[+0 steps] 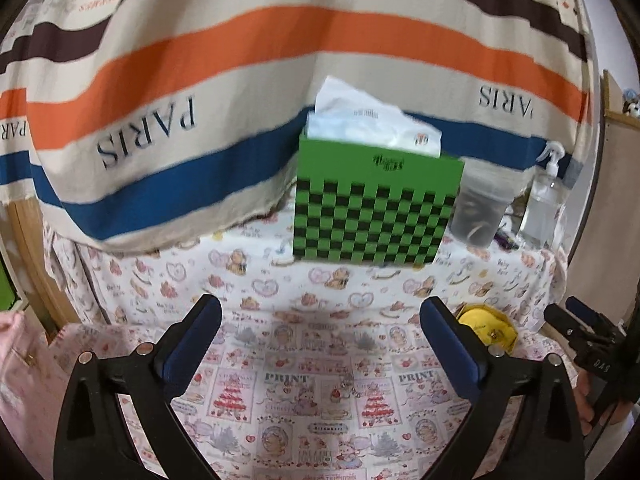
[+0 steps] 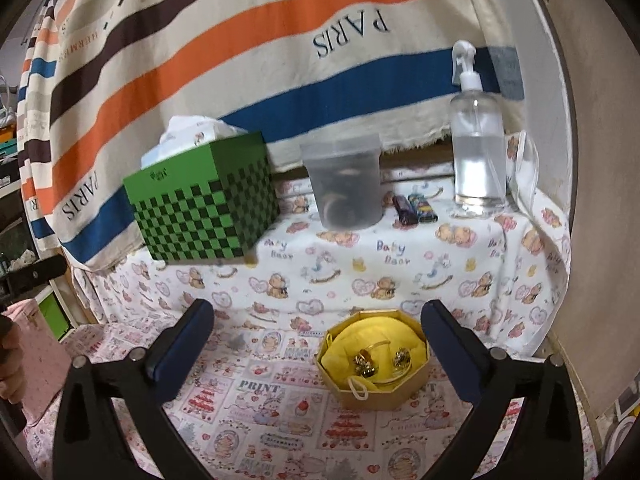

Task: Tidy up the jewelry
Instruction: 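Lower the left tool onto a silver chain earring and close on it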

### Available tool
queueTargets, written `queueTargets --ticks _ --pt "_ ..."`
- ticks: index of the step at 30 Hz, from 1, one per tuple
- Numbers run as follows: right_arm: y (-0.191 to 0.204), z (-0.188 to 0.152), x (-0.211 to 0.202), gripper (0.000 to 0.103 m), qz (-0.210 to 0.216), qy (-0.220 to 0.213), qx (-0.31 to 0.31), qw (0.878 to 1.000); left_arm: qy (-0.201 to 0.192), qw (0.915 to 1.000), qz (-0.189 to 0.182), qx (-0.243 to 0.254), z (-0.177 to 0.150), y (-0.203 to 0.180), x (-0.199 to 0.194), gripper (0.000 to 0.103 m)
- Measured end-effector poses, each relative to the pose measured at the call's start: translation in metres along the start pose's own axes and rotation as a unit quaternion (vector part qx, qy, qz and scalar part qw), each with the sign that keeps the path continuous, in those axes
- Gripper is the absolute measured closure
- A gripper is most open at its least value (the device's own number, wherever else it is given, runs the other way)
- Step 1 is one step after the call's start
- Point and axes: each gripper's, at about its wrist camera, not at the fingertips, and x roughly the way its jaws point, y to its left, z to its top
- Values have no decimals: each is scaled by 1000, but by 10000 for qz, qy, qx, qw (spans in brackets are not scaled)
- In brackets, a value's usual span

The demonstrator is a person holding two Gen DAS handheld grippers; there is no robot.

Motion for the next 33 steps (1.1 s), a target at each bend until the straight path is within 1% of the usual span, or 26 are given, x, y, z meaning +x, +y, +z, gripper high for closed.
queueTargets --ticks 6,8,11,12,13,14,15,17,18,20,22,24,26,27,29,33 --pt "-13 -10 10 0 -109 121 157 9997 365 9991 -109 -187 -17 -4 35 4" --pt "-21 -13 13 0 -122 200 297 9993 515 9985 -117 -142 -23 -9 47 4" --pt "-31 -19 20 0 -16 457 552 9974 763 9970 63 69 -33 -17 68 4" --pt "-34 -20 23 0 -55 514 580 9970 928 9956 124 100 -36 -19 78 5" --pt "-35 -21 24 0 -127 529 572 9969 1134 9934 122 75 -38 -18 87 10" --pt "-35 -22 25 0 -197 548 553 9968 1411 9899 100 -17 -41 -16 99 20" --pt "-35 -24 27 0 -262 588 521 9966 1627 9866 73 -123 -43 -14 107 25" --pt "-35 -25 28 0 -292 632 473 9965 2004 9791 -64 -337 -48 -10 123 42" --pt "-34 -25 27 0 -300 632 456 9965 2170 9750 -170 -435 -50 -9 129 46" --pt "-35 -26 28 0 -325 646 452 9964 2392 9691 -272 -526 -55 -11 136 60" --pt "-36 -27 30 0 -336 690 509 9957 2472 9678 -228 -414 -58 -16 140 64" --pt "-37 -32 37 0 -392 827 575 9941 2536 9671 -68 -200 -62 -25 143 64" --pt "-36 -35 41 0 -453 912 535 9934 2668 9636 36 -171 -66 -28 148 64" --pt "-37 -35 42 0 -494 926 524 9931 2735 9616 16 -212 -68 -29 152 64" --pt "-37 -35 41 0 -537 898 513 9932 2841 9585 -15 -241 -72 -28 158 64" --pt "-37 -33 36 0 -647 798 398 9939 2880 9575 81 -153 -77 -30 167 64"
